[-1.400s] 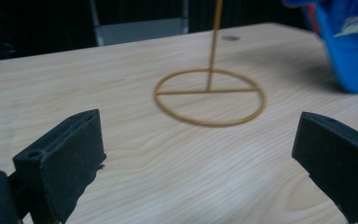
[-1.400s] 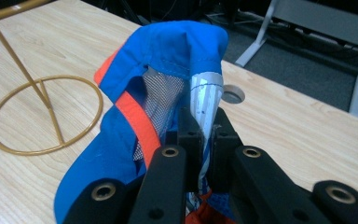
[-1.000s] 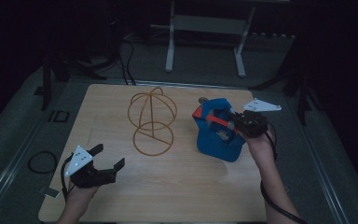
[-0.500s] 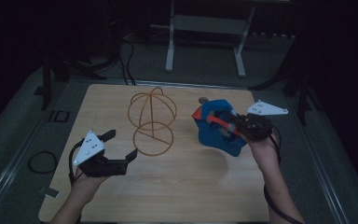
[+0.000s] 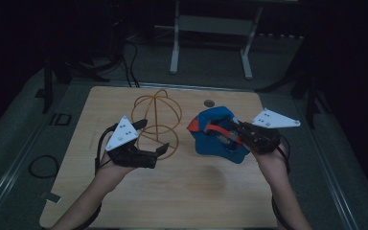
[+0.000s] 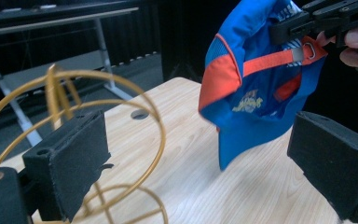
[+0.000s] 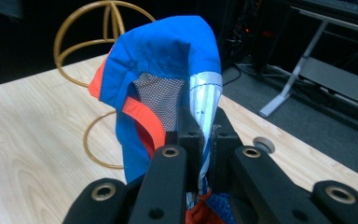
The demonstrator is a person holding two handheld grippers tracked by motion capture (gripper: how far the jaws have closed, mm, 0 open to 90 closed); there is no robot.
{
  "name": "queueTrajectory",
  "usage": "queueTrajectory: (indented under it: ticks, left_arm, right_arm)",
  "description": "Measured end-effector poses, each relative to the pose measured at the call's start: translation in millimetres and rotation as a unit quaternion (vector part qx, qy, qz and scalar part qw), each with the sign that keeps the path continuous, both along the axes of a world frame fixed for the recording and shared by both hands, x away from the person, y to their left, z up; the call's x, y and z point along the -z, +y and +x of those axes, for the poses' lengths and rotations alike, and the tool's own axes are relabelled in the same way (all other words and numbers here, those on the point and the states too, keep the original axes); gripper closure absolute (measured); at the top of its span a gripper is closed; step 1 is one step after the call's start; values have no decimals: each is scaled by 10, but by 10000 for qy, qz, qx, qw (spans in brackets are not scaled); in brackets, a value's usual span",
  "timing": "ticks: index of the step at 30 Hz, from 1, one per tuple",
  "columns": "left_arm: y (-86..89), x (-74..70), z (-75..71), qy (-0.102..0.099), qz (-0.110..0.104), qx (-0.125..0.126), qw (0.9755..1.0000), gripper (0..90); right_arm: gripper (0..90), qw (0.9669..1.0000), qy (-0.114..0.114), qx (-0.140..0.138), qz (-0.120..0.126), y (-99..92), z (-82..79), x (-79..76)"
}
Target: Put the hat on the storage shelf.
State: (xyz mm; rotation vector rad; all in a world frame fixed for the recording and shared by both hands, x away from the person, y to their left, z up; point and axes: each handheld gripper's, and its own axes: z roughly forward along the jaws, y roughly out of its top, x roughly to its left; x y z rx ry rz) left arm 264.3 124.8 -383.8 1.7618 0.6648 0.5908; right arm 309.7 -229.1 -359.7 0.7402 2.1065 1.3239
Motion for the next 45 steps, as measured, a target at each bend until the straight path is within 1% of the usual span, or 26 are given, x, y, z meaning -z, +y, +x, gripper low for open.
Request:
queueTrajectory:
  ticks: [3, 5, 6, 7, 11, 12, 13, 15, 19, 20, 22, 23, 27, 29, 30, 32, 33, 35, 37, 38, 40, 41, 42, 43, 44, 45]
  left_arm:
    - [-128, -59, 44, 37, 34, 148, 9999, 57]
    - [-158, -75, 53, 49, 58, 175, 9998, 58]
    - [-252, -112, 71, 69, 52, 249, 9997, 57]
    - [-288, -125, 85, 65, 93, 280, 9995, 58]
    - [-428, -141, 129, 90, 164, 381, 9991, 63]
    - [-428, -141, 129, 90, 164, 381, 9991, 64]
    - [-488, -142, 159, 158, 213, 440, 9987, 65]
    - [-545, -138, 181, 177, 251, 459, 9985, 71]
    - [-625, -131, 216, 199, 317, 469, 9982, 144]
    - [-675, -132, 237, 226, 351, 529, 9977, 148]
    - [-695, -136, 245, 227, 387, 565, 9974, 164]
    - [-726, -141, 256, 258, 346, 666, 9968, 189]
    - [-790, -141, 265, 316, 378, 812, 9955, 232]
    - [-801, -141, 265, 315, 412, 843, 9951, 266]
    - [-832, -136, 263, 307, 513, 922, 9939, 268]
    - [-832, -136, 263, 307, 513, 922, 9939, 292]
    - [-856, -124, 268, 366, 573, 1001, 9927, 292]
    - [-871, -111, 285, 442, 578, 1064, 9917, 411]
    - [-874, -111, 289, 443, 540, 1067, 9918, 465]
    - [-890, -115, 288, 416, 556, 1077, 9918, 513]
    - [-914, -120, 295, 432, 649, 986, 9921, 557]
    - [-914, -120, 295, 432, 649, 986, 9921, 585]
    - [-937, -119, 302, 430, 727, 892, 9924, 619]
    - [-937, -119, 302, 430, 727, 892, 9924, 664]
    - [-951, -117, 308, 413, 779, 788, 9930, 713]
    - [-956, -118, 311, 401, 769, 727, 9936, 749]
  right_arm:
    - [867, 10000, -47, -70, -5, 31, -51, -20]
    - [867, 9999, -100, -94, -15, 59, -92, -25]
    - [867, 9999, -116, -109, -40, 71, -111, -27]
    - [867, 9998, -134, -151, -20, 81, -132, -28]
    - [867, 9996, -173, -232, 9, 106, -182, -27]
    - [867, 9996, -173, -232, 9, 106, -182, -27]
    - [867, 9995, -216, -236, -26, 125, -207, -19]
    - [867, 9993, -228, -295, -61, 147, -236, -12]
    - [867, 9989, -257, -371, -105, 177, -266, -5]
    - [866, 9987, -251, -420, -124, 199, -285, -4]
    - [867, 9986, -246, -445, -149, 208, -293, -4]
    - [866, 9983, -238, -501, -172, 226, -311, -4]
    - [866, 9977, -238, -599, -227, 257, -349, 5]
    - [867, 9974, -242, -629, -236, 266, -362, 11]
    - [866, 9969, -241, -699, -286, 285, -379, 22]
    - [866, 9967, -241, -719, -295, 296, -388, 29]
    - [866, 9967, -241, -719, -295, 296, -388, 29]
    - [866, 9960, -225, -811, -305, 327, -410, 29]
    - [866, 9959, -252, -816, -310, 335, -409, 22]
    - [866, 9958, -251, -821, -307, 338, -404, 21]
    - [866, 9959, -227, -823, -293, 347, -401, 25]
    - [866, 9958, -230, -833, -313, 353, -399, 29]
    - [866, 9958, -226, -827, -318, 358, -400, 34]
    - [866, 9958, -226, -827, -318, 358, -400, 34]
    - [866, 9960, -206, -819, -302, 362, -397, 41]
    - [866, 9961, -213, -798, -308, 363, -396, 44]
